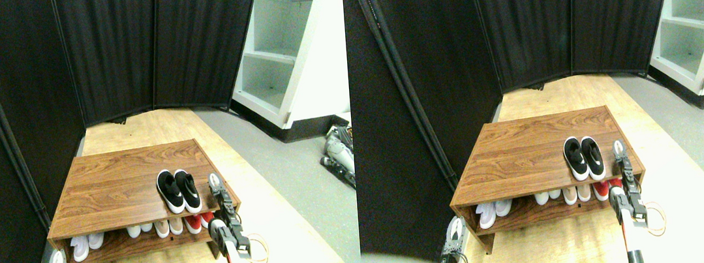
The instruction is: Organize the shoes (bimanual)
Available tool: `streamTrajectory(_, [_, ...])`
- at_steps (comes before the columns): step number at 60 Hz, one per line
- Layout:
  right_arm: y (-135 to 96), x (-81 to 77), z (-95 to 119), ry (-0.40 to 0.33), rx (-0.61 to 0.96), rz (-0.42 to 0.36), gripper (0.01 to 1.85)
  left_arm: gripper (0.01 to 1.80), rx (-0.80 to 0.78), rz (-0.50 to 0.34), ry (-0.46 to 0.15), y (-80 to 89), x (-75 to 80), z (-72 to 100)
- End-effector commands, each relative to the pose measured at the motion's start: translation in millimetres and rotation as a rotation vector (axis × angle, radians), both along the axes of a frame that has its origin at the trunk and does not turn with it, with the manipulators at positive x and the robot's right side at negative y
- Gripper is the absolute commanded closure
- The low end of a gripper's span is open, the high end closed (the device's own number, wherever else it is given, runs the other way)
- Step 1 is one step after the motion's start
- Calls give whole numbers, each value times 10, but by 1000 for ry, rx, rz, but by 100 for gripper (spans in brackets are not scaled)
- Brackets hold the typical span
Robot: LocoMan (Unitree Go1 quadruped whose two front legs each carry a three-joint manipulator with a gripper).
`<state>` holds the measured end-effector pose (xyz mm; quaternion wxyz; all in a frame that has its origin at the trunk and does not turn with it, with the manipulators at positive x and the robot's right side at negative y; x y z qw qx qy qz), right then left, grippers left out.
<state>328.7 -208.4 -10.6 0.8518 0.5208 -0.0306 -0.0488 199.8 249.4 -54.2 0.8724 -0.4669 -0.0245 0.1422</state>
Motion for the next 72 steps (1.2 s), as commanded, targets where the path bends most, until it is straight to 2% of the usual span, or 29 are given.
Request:
streamTrajectory(1, [-47, -100, 238, -88, -2, -21, 185, 180, 20, -24, -32, -33, 55, 88])
streamTrajectory(7, [-57, -261, 344, -132, -36, 20, 185, 180, 14, -44, -28, -57, 95, 84])
streamTrajectory(10, [-41, -354, 372, -141, -16, 16, 185, 180, 6, -48, -21, -69, 114, 90])
streamTrajectory(15, [-20, -507, 359, -146, 44, 44, 185, 180, -1, -51, -17, -81, 138, 99])
streamTrajectory(21, [25, -685, 293, -150, 20, 68, 185, 180, -5, -63, -22, -87, 156, 103])
streamTrajectory(24, [76, -827, 230, -127, 15, 67, 185, 180, -10, -66, -20, -87, 160, 107])
streamTrajectory(29, [130, -953, 161, -81, 9, 82, 185, 180, 0, -64, -18, -80, 154, 109])
streamTrajectory(31, [166, -1016, 103, -48, 61, 84, 185, 180, -9, -64, -19, -75, 151, 111])
streamTrajectory(39, [244, -1083, -5, -36, 38, 113, 185, 180, -5, -68, -18, -82, 123, 143])
streamTrajectory(41, [274, -1092, -30, -21, 48, 108, 185, 169, -44, -84, -14, -90, 112, 167])
streamTrajectory(43, [294, -1092, -41, -14, 52, 110, 185, 147, -51, -105, 0, -94, 105, 186])
streamTrajectory(44, [305, -1091, -47, -12, 51, 114, 185, 130, -60, -121, 13, -102, 101, 210])
streamTrajectory(45, [305, -1091, -47, -12, 51, 114, 185, 130, -60, -121, 13, -102, 101, 210])
streamTrajectory(46, [320, -1090, -52, -8, 55, 119, 185, 104, -75, -139, 30, -118, 95, 251])
streamTrajectory(47, [320, -1090, -52, -8, 55, 119, 185, 104, -75, -139, 30, -118, 95, 251])
streamTrajectory(49, [342, -1092, -58, -10, 62, 121, 185, 72, -75, -144, 32, -126, 93, 281])
streamTrajectory(51, [361, -1092, -61, -10, 66, 125, 185, 56, -73, -147, 16, -136, 94, 307])
streamTrajectory(53, [371, -1090, -62, -12, 56, 126, 185, 60, -60, -142, -17, -149, 102, 320])
streamTrajectory(54, [377, -1085, -63, -11, 58, 126, 185, 72, -62, -126, -46, -162, 107, 333])
streamTrajectory(57, [388, -1080, -60, -11, 48, 126, 185, 94, -36, -119, -64, -180, 118, 354])
streamTrajectory(62, [408, -1077, -54, -10, 50, 124, 185, 101, -27, -126, -75, -203, 126, 373])
streamTrajectory(72, [430, -1063, -47, 2, 61, 113, 185, 99, -51, -143, -85, -250, 116, 427])
